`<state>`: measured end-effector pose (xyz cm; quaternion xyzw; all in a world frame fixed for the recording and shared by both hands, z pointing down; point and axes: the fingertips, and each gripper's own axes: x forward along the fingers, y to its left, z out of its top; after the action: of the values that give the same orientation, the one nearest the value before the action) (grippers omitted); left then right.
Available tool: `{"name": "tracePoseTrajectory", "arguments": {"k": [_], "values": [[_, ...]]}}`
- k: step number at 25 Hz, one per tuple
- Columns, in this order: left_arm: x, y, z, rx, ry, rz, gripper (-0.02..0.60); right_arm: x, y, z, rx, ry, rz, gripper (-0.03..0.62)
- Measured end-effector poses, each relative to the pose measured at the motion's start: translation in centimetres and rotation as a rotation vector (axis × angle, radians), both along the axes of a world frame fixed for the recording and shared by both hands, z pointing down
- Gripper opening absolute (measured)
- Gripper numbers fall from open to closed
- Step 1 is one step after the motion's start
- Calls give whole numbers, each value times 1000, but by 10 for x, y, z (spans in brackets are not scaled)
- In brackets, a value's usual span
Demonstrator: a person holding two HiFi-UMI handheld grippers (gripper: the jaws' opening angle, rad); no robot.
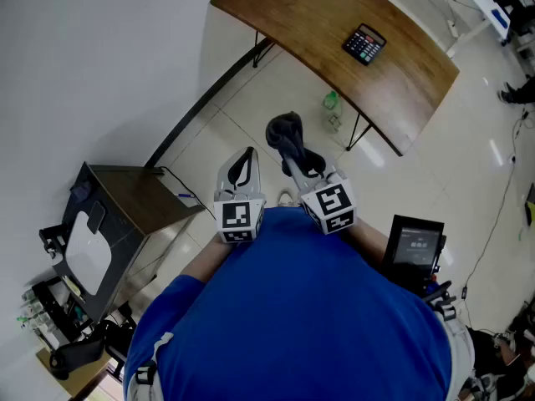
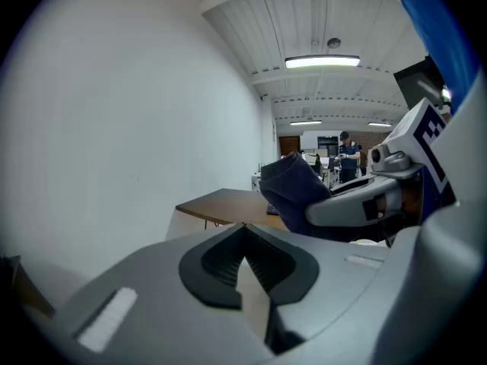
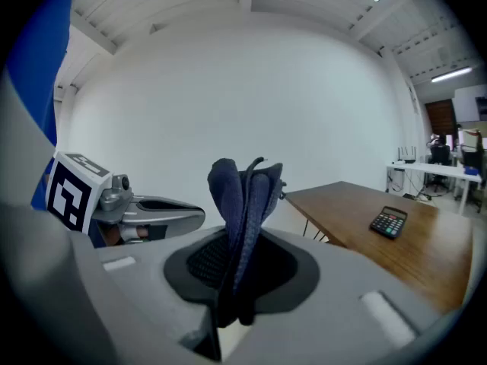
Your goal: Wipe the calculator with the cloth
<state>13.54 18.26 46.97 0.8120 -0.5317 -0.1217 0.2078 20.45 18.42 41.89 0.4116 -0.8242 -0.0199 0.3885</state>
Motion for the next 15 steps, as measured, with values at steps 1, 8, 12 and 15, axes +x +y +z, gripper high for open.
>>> {"name": "tracePoseTrajectory", "arguments": {"k": [1,8,12,15], "values": [[-5,0,5,-3,0,-8,6,-6,0,4,-5,1,-9,72],[-38,-2,35,-39,5,-57,6,-38,-6,33,-39,9,-49,72],[-53,1,46,-56,22,-82,7,-55,-8,42,-53,18,-72,72],[-59,-3,52,-68,33,-96,7,-63,-14,45,-53,25,-84,72]]}}
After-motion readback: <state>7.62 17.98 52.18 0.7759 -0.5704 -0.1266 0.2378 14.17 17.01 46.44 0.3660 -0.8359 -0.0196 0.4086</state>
